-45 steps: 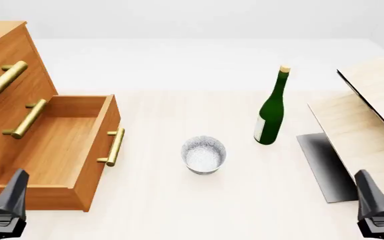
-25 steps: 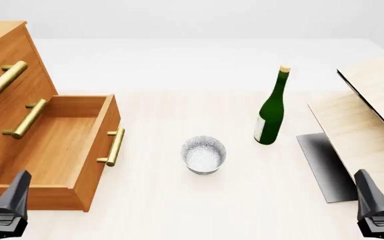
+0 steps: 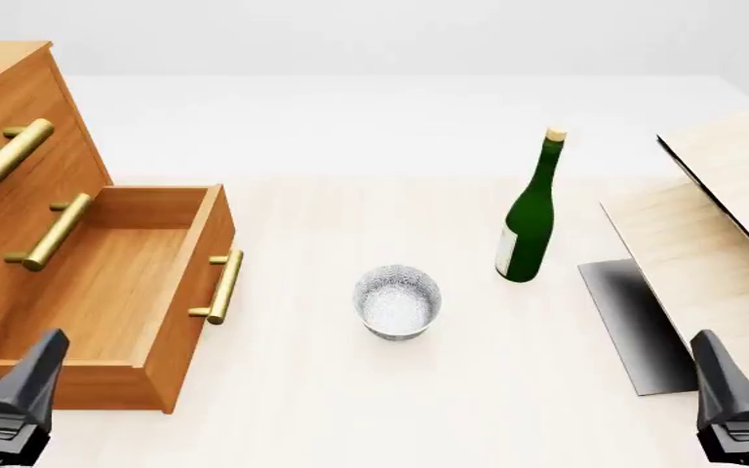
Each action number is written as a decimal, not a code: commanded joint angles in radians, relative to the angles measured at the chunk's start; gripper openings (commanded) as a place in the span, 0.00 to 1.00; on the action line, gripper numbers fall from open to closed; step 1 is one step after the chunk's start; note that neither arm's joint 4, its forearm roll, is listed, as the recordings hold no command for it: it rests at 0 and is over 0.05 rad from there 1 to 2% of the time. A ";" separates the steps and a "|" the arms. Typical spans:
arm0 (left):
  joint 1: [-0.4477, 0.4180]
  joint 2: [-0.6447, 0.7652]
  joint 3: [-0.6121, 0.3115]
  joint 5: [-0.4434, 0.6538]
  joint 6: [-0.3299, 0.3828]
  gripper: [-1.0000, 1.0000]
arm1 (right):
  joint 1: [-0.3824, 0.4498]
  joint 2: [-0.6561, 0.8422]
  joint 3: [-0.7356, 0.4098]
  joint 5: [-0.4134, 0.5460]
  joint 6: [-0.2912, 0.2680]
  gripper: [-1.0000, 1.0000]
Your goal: Put the bowl in the bottom drawer of the cabinet and close it.
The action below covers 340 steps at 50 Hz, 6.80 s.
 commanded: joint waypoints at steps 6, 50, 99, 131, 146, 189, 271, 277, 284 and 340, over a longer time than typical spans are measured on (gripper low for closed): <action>-0.055 0.069 -0.106 0.069 -0.043 1.00 | 0.000 0.000 0.000 0.000 0.000 1.00; -0.115 0.364 -0.354 0.198 -0.089 1.00 | 0.001 0.000 0.000 0.000 0.001 1.00; -0.118 0.682 -0.437 0.224 -0.209 1.00 | 0.001 0.000 0.000 0.000 0.001 1.00; -0.085 0.833 -0.386 0.122 -0.226 1.00 | 0.000 0.000 0.000 0.000 0.001 1.00; -0.085 0.884 -0.368 0.085 -0.217 1.00 | 0.001 0.000 0.000 0.000 0.001 1.00; -0.115 1.014 -0.304 -0.015 -0.228 1.00 | 0.001 0.000 0.000 0.000 0.001 1.00; -0.231 1.147 -0.256 -0.127 -0.307 1.00 | 0.000 0.000 0.000 0.000 0.001 1.00; -0.252 1.155 -0.257 -0.134 -0.319 1.00 | 0.001 0.000 0.000 0.000 0.001 1.00; -0.258 1.169 -0.260 -0.143 -0.324 1.00 | 0.000 0.000 0.000 0.000 0.000 1.00; -0.384 1.152 -0.292 -0.154 -0.375 1.00 | 0.001 0.000 0.000 0.000 0.001 1.00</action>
